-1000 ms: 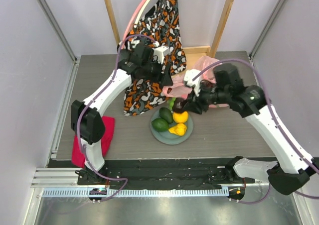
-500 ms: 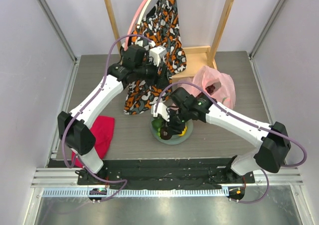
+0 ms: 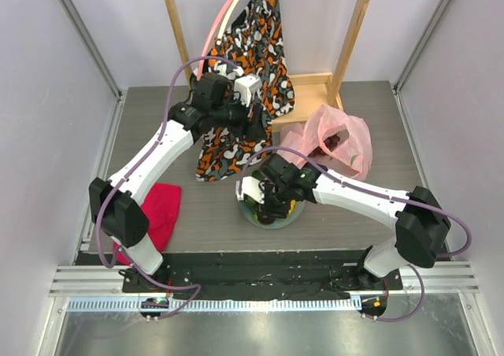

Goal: Take the fake fruits out of the plastic bag

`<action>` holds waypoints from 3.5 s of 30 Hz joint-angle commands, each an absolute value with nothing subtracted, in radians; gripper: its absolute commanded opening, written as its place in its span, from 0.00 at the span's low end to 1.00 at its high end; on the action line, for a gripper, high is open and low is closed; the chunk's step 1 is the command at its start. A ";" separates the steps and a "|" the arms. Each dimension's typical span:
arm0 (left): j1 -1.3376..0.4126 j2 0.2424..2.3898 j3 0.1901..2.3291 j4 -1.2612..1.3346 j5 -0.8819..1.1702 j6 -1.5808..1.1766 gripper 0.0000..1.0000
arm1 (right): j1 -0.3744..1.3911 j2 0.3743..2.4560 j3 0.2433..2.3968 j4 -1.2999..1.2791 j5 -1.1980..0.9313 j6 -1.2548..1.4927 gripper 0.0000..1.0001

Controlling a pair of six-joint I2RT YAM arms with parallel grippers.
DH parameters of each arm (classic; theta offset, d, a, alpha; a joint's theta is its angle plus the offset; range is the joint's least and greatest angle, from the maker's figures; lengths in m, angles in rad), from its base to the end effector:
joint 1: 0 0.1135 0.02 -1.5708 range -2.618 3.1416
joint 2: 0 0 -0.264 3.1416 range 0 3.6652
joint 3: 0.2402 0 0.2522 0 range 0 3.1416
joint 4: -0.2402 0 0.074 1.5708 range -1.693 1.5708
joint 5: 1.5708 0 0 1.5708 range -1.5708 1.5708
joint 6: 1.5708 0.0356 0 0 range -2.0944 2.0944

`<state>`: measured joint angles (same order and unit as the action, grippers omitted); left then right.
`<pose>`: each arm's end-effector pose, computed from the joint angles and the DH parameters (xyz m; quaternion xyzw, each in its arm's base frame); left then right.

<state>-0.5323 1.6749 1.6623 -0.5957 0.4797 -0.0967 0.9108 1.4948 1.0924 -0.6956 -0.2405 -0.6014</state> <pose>0.3189 -0.2069 0.3726 0.2934 0.8169 -0.3393 0.3624 0.1762 0.2408 0.2393 -0.6826 0.6829 0.1511 0.2118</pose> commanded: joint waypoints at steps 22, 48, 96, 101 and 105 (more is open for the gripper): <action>-0.512 1.635 1.703 -0.607 0.469 -0.068 0.70 | 0.862 1.315 1.447 -1.007 -0.146 -0.615 0.69; -0.693 1.770 1.516 -0.529 0.531 -0.124 0.66 | 0.373 1.502 1.256 -0.735 0.018 -0.479 0.38; -0.713 2.020 1.879 -0.512 0.517 -0.268 0.00 | 0.127 1.555 1.513 -0.776 -0.308 -0.348 0.01; -0.713 2.144 2.043 -0.517 0.509 -0.273 0.00 | 0.127 1.396 1.448 -0.854 -0.287 -0.385 0.01; -0.713 2.243 2.202 -0.488 0.525 -0.296 0.00 | 0.124 1.301 1.422 -0.835 -0.264 -0.362 0.01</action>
